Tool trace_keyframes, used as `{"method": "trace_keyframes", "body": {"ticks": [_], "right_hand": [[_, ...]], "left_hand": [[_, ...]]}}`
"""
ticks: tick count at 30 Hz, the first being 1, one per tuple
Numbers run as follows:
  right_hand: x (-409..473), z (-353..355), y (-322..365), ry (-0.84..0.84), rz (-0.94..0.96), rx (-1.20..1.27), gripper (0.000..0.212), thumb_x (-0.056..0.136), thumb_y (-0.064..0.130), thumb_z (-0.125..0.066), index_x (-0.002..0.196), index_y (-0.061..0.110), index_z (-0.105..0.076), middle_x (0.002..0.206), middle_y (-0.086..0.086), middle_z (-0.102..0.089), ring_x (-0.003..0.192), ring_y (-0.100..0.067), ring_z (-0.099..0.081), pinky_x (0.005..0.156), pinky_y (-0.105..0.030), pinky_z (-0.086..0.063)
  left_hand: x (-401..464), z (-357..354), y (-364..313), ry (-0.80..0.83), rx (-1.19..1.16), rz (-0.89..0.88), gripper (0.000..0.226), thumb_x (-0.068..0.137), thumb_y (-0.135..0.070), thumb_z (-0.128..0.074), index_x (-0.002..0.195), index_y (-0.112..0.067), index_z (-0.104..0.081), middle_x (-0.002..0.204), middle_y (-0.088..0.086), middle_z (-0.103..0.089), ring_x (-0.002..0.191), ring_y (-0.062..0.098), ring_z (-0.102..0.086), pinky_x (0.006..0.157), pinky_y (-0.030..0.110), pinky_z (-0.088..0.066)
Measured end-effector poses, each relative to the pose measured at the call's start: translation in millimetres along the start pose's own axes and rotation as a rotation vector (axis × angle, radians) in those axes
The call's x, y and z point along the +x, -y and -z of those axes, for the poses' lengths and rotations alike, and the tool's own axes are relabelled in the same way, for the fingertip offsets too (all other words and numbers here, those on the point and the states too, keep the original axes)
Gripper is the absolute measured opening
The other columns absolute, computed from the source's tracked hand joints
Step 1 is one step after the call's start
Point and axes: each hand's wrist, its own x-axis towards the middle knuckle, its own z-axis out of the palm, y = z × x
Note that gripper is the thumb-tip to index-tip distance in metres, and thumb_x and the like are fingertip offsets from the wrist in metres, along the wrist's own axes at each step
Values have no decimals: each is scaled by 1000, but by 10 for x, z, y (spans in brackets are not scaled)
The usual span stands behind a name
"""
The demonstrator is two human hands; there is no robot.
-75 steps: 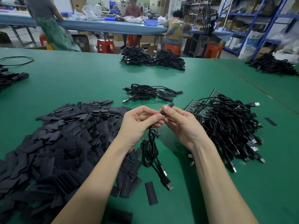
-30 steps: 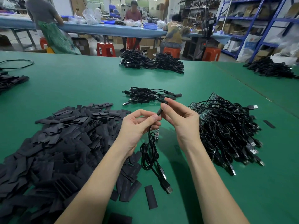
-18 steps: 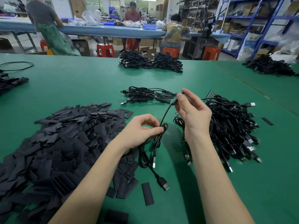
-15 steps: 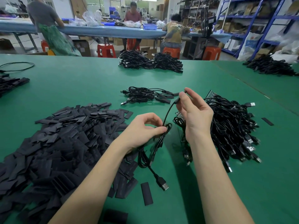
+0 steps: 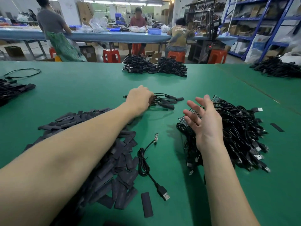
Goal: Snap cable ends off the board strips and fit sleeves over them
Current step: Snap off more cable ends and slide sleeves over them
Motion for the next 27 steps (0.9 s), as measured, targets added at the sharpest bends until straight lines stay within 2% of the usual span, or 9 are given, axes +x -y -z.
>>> {"method": "trace_keyframes", "body": {"ticks": [3,8,11,14,17,21,24,26,27], "right_hand": [[-10,-6,-18,56,-20,-29,32,104,45,-48,103,20,-68,91,2,-79,65,-13,-70,57,-23,-57],[-11,-52,-59,127,-40,-97,32,104,44,-48,102,19,-69,86,1,-78,60,-13,-67,53,-21,-54],[-31,-86,-97,201,-50,-185,32,104,43,-49,100,18,-69,87,-1,-78,60,-13,-66,52,-21,-53],[-56,-105,-126,283,-30,-290,28,103,39,-53,97,17,-70,83,-1,-77,60,-14,-64,52,-20,-51],[-101,-149,-184,340,31,-485,20,99,31,-61,96,14,-71,79,0,-76,55,-12,-61,49,-20,-48],[-136,-218,-329,434,103,-900,11,95,27,-63,91,21,-72,76,4,-75,51,-11,-63,50,-25,-50],[-151,-260,-489,500,121,-1351,12,94,32,-60,99,34,-72,101,0,-71,83,-18,-68,80,-27,-54],[-190,-282,-594,463,149,-1489,18,92,35,-63,108,34,-72,117,-5,-67,107,-24,-64,92,-30,-50],[-208,-288,-634,422,164,-1501,19,90,37,-66,107,32,-72,118,-5,-67,111,-25,-63,93,-32,-51]], "left_hand": [[-13,-196,19,74,63,76,20,90,-4,-58,107,-14,-64,110,10,-66,106,32,-61,78,38,-49],[8,-278,36,109,-189,129,23,94,-10,-54,116,-7,-52,110,21,-62,101,40,-59,82,44,-52],[-1,-240,126,178,-208,102,21,91,-8,-54,112,-8,-52,111,18,-62,102,38,-58,84,44,-52],[-68,-243,176,212,-111,90,23,92,-18,-58,114,-13,-57,119,11,-62,113,33,-54,91,41,-46],[-243,-193,73,109,-215,135,24,93,-28,-61,114,-16,-61,122,7,-61,119,29,-50,100,40,-42],[-706,-45,-262,-174,-722,259,7,89,-22,-68,94,-18,-69,102,-2,-71,102,19,-63,96,32,-47],[-1100,-4,-473,-270,-1002,398,10,85,-11,-66,83,-21,-67,84,-15,-70,84,3,-67,80,15,-50],[-1261,-18,-537,-309,-1119,467,14,86,-7,-63,85,-20,-67,84,-15,-71,79,-4,-66,70,4,-45],[-1303,-32,-547,-324,-1157,478,14,87,-5,-62,86,-18,-67,86,-13,-71,80,-3,-66,69,3,-44]]}}
